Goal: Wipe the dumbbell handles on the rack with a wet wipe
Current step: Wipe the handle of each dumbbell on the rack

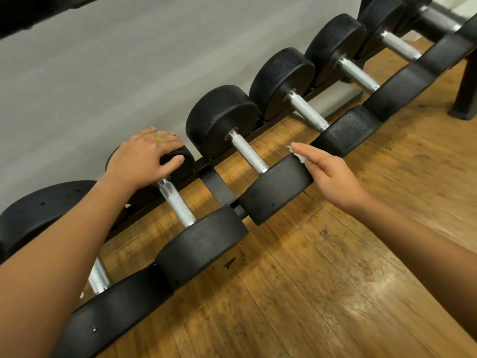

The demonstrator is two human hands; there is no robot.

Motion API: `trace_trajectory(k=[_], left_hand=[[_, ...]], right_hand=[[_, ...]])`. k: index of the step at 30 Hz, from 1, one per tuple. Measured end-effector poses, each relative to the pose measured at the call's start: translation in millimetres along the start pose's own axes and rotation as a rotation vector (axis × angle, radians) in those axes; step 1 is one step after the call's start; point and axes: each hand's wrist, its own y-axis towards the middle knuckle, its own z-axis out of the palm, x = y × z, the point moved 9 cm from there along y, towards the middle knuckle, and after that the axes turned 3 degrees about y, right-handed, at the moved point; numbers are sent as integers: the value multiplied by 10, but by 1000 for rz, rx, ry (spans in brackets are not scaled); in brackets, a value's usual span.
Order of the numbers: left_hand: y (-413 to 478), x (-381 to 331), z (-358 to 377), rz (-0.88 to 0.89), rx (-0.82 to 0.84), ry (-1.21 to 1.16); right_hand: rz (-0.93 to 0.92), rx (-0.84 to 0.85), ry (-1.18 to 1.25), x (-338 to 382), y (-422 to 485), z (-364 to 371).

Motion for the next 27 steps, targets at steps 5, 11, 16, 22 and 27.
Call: trace_trajectory(k=[5,11,16,22,27], left_hand=[[9,-1,-37,4,-19,-3],[-3,-13,-30,8,-23,-2],[2,-18,-45,20,-41,-3],[-6,-7,-22,8,-31,12],[2,4,-14,12,-40,20]], right_hand=[[125,-49,56,-148,-12,-39],[-119,55,-110,180,-106,131],[31,-32,-42,36,-52,8],[-108,81,-154,260,-171,172],[-33,33,-140,209,-141,149]])
